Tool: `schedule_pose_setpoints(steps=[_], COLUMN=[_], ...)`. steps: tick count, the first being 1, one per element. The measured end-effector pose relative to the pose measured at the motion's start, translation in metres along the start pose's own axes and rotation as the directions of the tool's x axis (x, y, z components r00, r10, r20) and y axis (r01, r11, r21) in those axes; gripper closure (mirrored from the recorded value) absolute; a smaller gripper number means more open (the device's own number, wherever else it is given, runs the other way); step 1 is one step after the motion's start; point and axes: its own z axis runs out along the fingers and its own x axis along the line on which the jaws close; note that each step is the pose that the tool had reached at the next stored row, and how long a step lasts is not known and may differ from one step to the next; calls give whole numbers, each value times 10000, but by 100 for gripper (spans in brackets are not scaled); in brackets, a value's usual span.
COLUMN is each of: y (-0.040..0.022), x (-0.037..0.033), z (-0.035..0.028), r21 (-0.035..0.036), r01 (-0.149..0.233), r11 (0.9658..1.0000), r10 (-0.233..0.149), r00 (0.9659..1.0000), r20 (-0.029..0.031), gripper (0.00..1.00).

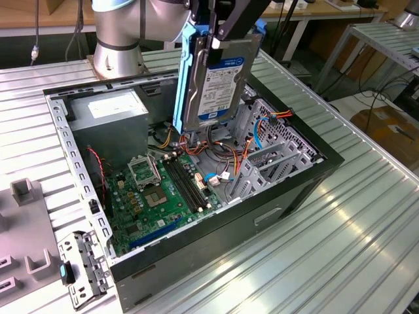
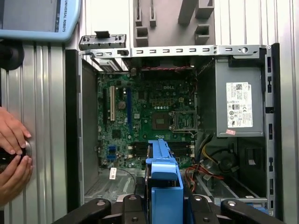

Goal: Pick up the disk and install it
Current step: 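Insert the disk into the insertion slot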

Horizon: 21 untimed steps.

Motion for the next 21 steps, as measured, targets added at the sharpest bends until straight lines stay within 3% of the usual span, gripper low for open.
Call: schedule_pose_setpoints(steps=[2, 7, 11, 15, 17, 21], y=[-44, -70, -130, -351, -387, -463], x=[41, 277, 380, 438, 515, 596], z=[7, 36, 61, 98, 119, 148], r21=[0, 0, 1, 1, 0, 1], r01=[0, -1, 1, 0, 0, 0], r11=[10000, 10000, 10000, 10000, 10000, 10000], r10=[0, 1, -1, 0, 0, 0], r00=[10000, 10000, 10000, 10000, 10000, 10000], r20=[0, 0, 1, -4, -4, -3], gripper=[63, 63, 63, 63, 63, 63])
